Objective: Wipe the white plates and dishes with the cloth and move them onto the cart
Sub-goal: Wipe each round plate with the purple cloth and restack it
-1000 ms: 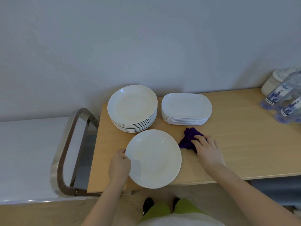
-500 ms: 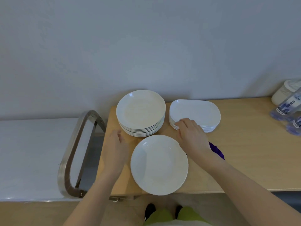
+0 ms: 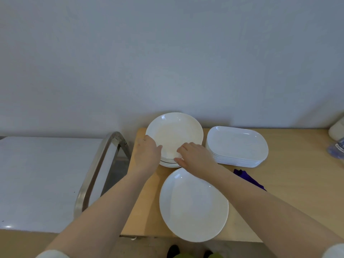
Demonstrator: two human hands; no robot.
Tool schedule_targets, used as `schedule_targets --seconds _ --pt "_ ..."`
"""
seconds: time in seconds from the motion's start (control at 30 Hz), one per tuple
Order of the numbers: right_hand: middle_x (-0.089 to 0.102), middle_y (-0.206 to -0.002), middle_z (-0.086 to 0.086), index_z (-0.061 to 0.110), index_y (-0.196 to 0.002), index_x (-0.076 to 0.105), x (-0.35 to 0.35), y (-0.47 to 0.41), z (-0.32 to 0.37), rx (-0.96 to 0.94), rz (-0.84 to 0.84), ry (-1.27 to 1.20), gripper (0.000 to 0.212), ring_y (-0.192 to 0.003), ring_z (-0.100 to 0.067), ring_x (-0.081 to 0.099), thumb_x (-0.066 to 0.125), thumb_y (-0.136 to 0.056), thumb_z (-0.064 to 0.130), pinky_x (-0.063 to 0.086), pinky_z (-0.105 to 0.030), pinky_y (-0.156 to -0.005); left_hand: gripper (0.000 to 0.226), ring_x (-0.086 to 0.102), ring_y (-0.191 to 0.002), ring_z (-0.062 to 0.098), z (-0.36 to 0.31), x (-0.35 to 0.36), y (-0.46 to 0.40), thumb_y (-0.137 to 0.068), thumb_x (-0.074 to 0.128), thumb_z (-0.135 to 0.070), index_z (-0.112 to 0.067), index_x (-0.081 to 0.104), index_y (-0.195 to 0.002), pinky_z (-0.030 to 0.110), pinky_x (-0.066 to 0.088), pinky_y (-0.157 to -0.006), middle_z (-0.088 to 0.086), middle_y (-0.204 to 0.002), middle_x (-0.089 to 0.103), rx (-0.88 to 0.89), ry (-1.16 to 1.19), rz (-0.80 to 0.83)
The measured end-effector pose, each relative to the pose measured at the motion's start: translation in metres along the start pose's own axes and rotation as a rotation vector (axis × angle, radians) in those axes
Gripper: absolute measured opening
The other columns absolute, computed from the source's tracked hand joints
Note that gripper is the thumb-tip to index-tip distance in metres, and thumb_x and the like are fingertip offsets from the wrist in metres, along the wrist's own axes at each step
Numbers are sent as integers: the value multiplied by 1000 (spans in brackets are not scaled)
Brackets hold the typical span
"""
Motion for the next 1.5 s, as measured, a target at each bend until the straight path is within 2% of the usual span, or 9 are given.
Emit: schedule_targets --seconds 0.1,0.27,0.4,0.5,0.7,1.03,1.23,1.4,1.5 --pt "62 -110 -1 17 -114 60 7 4 -3 -100 11 27 37 -98 -21 57 43 -96 45 43 -33 -85 52 57 -94 25 -2 0 -5 -93 56 -36 -1 39 -128 23 42 -70 15 -124 44 -42 12 40" --pt "64 -112 -1 18 -116 62 8 5 -7 -125 17 62 24 -99 -24 59 49 -96 15 43 -35 -85 42 53 -94 25 2 1 -8 -93 57 -18 0 39 -126 28 46 -77 18 -127 42 -97 187 98" --pt "62 -118 -1 20 -120 60 4 3 -7 -141 25 54 34 -104 -25 57 50 -91 5 42 -36 -88 30 41 -67 10 6 5 -14 -93 53 -9 -2 46 -122 13 33 -51 16 -128 46 -180 307 120" --pt "66 -113 -3 18 -116 64 2 3 -7 -140 9 64 33 -100 -26 61 56 -87 3 46 -37 -85 29 46 -80 16 8 6 -16 -92 51 -7 -4 49 -121 16 35 -55 14 -124 50 -181 346 110" --pt "71 -94 -1 18 -98 71 0 5 -7 -159 -60 70 35 -81 -23 67 78 -68 2 54 -34 -69 36 56 -97 25 8 7 -12 -93 50 -7 -6 44 -128 25 47 -66 15 -123 52 -218 428 87" --pt "73 -87 1 19 -91 72 6 6 -7 -176 -142 134 40 -75 -21 68 87 -56 8 56 -34 -68 38 57 -103 27 5 5 -10 -92 54 -8 -9 44 -129 37 58 -78 11 -119 55 -230 450 76" --pt "71 -91 2 20 -97 68 6 5 -5 -188 -145 183 32 -79 -21 67 76 -69 6 54 -32 -71 40 59 -100 30 3 0 -14 -91 54 -6 -7 42 -130 35 57 -73 13 -120 55 -232 407 82" --pt "68 -84 4 21 -92 67 5 4 -3 -221 -121 243 27 -73 -18 64 73 -69 8 51 -28 -66 36 59 -95 28 4 3 -20 -92 53 -8 -7 43 -126 20 40 -51 14 -117 56 -174 305 104" --pt "67 -85 4 20 -94 65 7 3 -4 -262 -82 302 21 -73 -17 63 70 -76 13 51 -29 -65 35 59 -96 27 4 4 -22 -92 52 -9 -7 45 -126 20 41 -55 13 -116 57 -183 317 113"
Point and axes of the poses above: each hand's wrist, its own y-axis away from the middle knuckle, its own x-axis out of the palm, z = x × y, the point moved 1 cm from there along -y, towards the middle knuckle
